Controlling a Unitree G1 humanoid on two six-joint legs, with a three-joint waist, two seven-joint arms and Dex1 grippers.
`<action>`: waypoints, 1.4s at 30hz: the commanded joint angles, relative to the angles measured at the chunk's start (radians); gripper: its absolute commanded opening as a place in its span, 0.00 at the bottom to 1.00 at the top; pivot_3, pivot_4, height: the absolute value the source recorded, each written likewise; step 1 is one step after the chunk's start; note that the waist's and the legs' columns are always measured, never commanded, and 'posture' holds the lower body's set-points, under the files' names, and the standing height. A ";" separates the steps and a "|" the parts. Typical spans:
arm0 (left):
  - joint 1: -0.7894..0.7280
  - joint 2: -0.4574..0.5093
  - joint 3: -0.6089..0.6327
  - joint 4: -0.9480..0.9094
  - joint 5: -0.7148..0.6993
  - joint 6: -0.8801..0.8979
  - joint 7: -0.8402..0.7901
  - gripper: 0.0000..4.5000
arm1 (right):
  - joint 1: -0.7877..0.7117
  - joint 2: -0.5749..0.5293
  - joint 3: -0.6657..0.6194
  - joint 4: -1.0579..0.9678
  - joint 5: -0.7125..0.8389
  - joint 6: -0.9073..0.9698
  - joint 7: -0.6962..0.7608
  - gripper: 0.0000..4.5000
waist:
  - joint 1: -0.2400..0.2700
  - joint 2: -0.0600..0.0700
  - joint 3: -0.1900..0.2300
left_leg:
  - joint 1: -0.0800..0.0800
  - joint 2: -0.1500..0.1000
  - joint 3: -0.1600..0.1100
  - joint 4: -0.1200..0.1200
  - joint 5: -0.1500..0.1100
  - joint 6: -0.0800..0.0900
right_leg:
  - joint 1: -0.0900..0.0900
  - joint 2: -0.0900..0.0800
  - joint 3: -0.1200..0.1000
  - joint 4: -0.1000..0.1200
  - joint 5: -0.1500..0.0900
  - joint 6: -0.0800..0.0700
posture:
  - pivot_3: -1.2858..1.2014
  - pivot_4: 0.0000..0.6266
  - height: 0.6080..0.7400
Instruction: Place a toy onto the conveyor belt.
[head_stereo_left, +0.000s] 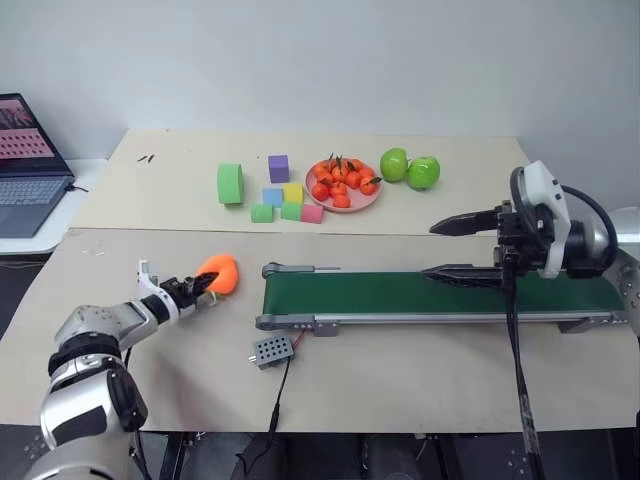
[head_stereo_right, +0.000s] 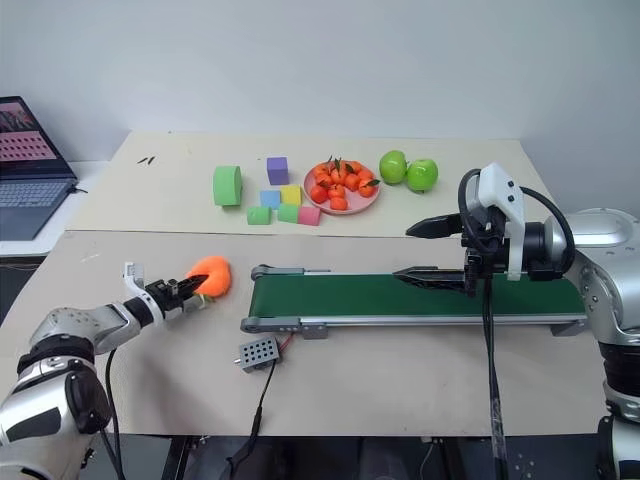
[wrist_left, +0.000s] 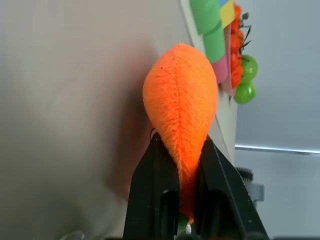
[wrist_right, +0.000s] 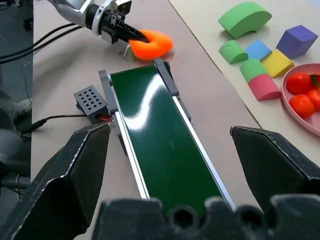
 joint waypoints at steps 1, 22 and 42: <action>-0.068 -0.003 0.003 -0.182 0.008 -0.177 -0.002 0.01 | -0.029 -0.006 -0.017 -0.004 0.002 -0.020 0.005 1.00 | 0.001 -0.002 0.001 | -0.001 0.000 0.000 0.000 0.000 0.000 | -0.001 0.000 0.000 0.000 0.000 0.000 | 0.52 0.24 0.99; 0.306 0.226 -0.711 -0.730 1.393 -1.902 0.666 0.01 | -0.021 0.032 -0.006 0.005 -0.007 -0.046 -0.010 1.00 | 0.011 0.000 0.000 | -0.014 0.000 0.005 -0.001 0.000 -0.002 | -0.016 -0.001 0.003 -0.002 0.002 0.000 | 0.52 0.24 0.99; 0.167 0.190 -0.896 -0.613 1.644 -1.951 0.906 0.01 | 0.038 0.023 -0.054 -0.047 0.017 -0.029 -0.059 1.00 | 0.021 0.000 0.000 | -0.014 0.000 0.004 0.001 0.000 -0.001 | -0.014 -0.001 0.000 0.000 0.002 0.000 | 0.52 0.24 0.99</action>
